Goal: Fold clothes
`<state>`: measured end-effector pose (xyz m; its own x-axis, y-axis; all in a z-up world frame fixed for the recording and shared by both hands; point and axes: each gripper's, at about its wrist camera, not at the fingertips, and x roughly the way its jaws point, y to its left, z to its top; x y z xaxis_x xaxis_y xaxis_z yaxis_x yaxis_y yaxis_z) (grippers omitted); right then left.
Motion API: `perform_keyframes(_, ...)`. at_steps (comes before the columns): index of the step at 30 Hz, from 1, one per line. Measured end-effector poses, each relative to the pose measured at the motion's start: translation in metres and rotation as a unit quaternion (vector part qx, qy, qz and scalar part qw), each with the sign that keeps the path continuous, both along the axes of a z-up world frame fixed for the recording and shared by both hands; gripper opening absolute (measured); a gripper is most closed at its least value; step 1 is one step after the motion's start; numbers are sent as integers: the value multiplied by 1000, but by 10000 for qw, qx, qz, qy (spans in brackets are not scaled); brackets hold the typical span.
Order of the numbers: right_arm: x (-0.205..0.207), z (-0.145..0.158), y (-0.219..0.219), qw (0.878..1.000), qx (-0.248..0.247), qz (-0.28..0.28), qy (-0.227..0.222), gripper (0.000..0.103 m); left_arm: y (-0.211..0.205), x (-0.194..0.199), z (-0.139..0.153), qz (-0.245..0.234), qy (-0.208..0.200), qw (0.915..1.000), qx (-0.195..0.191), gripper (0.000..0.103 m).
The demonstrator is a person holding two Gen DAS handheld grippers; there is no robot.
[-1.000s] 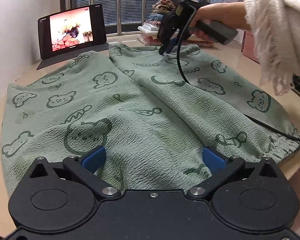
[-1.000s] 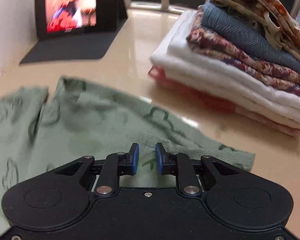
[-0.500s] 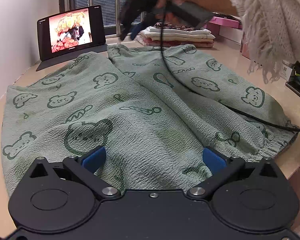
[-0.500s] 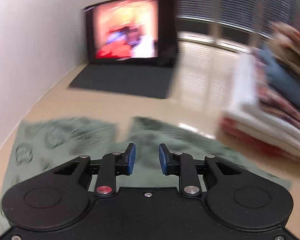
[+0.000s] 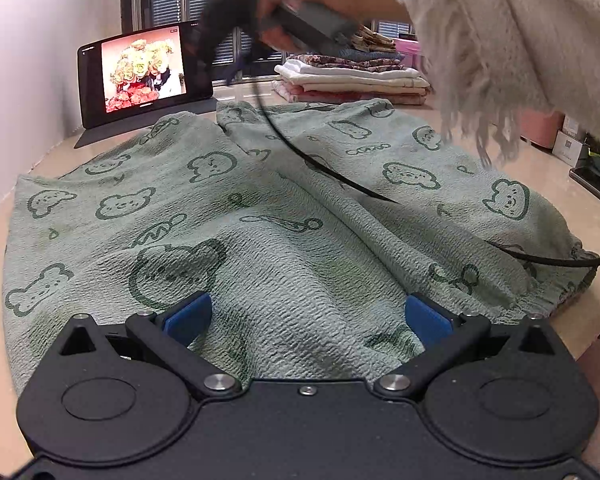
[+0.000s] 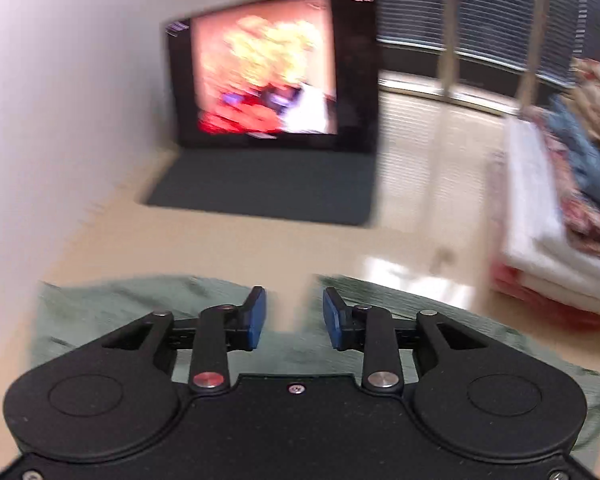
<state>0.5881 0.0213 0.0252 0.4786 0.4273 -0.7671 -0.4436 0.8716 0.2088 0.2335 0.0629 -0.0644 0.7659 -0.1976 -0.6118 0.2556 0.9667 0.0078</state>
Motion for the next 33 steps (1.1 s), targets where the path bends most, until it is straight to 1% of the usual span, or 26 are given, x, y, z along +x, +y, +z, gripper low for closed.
perform_keyframes(1,2,4,7,9999,72,45,91,43,0,0,0,1,-4,10000,-2,103)
perform_keyframes(3,14,2,27,9994,-66,-32,326,43,0,0,0,5,-18,10000,-7,103)
perform_keyframes(5,27,-10,40,9970,-156,-326,679,43,0,0,0,9,-32,10000,-11,103)
perform_keyframes(7,40,-20,44,9915,-81,-649,1122,43,0,-1,0,8,-47,10000,-12,103)
perform_keyframes(8,44,-25,45,9891,-48,-745,1270,43,0,-1,-1,2,-58,10000,-12,103)
perform_keyframes(9,48,-30,45,9867,-31,-828,1396,43,0,-1,-1,-4,-73,10000,-14,103)
perform_keyframes(10,50,-31,46,9858,-59,-861,1440,36,1,-2,-1,-11,-87,10000,-17,103)
perform_keyframes(11,50,-32,48,9861,-86,-837,1434,26,1,-2,-1,-21,-96,10000,-20,103)
perform_keyframes(12,49,-32,49,9864,-90,-806,1428,6,1,-2,-2,-32,-103,9999,-24,103)
perform_keyframes(13,46,-29,49,9876,-39,-743,1385,4,2,-2,-2,-42,-110,9999,-28,103)
perform_keyframes(15,43,-24,52,9927,25,-553,1068,4,2,-2,-2,-61,-123,9999,-36,103)
perform_keyframes(16,39,-20,54,9958,4,-418,810,4,2,-2,-2,-63,-129,9999,-37,103)
perform_keyframes(18,23,-11,62,9994,-326,-49,75,4,2,-2,-2,-63,-136,9999,-37,103)
perform_keyframes(19,16,-10,67,9982,-513,151,-278,4,2,-2,-2,-63,-135,9999,-37,103)
perform_keyframes(20,11,-11,71,9960,-647,329,-514,5,2,-2,-3,-63,-135,9999,-37,103)
perform_keyframes(21,8,-13,72,9944,-737,444,-606,6,2,-3,-3,-64,-136,9999,-38,103)
perform_keyframes(22,7,-17,73,9937,-837,484,-574,13,2,-2,-3,-62,-134,9999,-40,103)
perform_keyframes(23,9,-20,72,9940,-890,443,-448,20,3,-3,-3,-62,-133,9999,-40,103)
perform_keyframes(24,11,-21,71,9952,-858,292,-369,32,3,-3,-3,-64,-134,9999,-39,103)
perform_keyframes(25,13,-22,68,9964,-773,138,-323,37,3,-3,-3,-65,-136,9999,-38,103)
perform_keyframes(27,12,-16,59,9987,-346,-99,-352,42,3,-3,-3,-69,-141,9999,-35,103)
perform_keyframes(29,15,-14,61,9994,-288,22,-201,42,3,-3,-3,-74,-148,9999,-32,103)
perform_keyframes(30,16,-15,64,9993,-339,101,-117,42,3,-3,-3,-74,-152,9999,-33,103)
perform_keyframes(32,20,-26,79,9954,-901,301,83,42,3,-3,-3,-74,-162,9998,-38,103)
perform_keyframes(33,22,-33,84,9932,-1070,379,263,42,3,-3,-3,-73,-167,9998,-40,103)
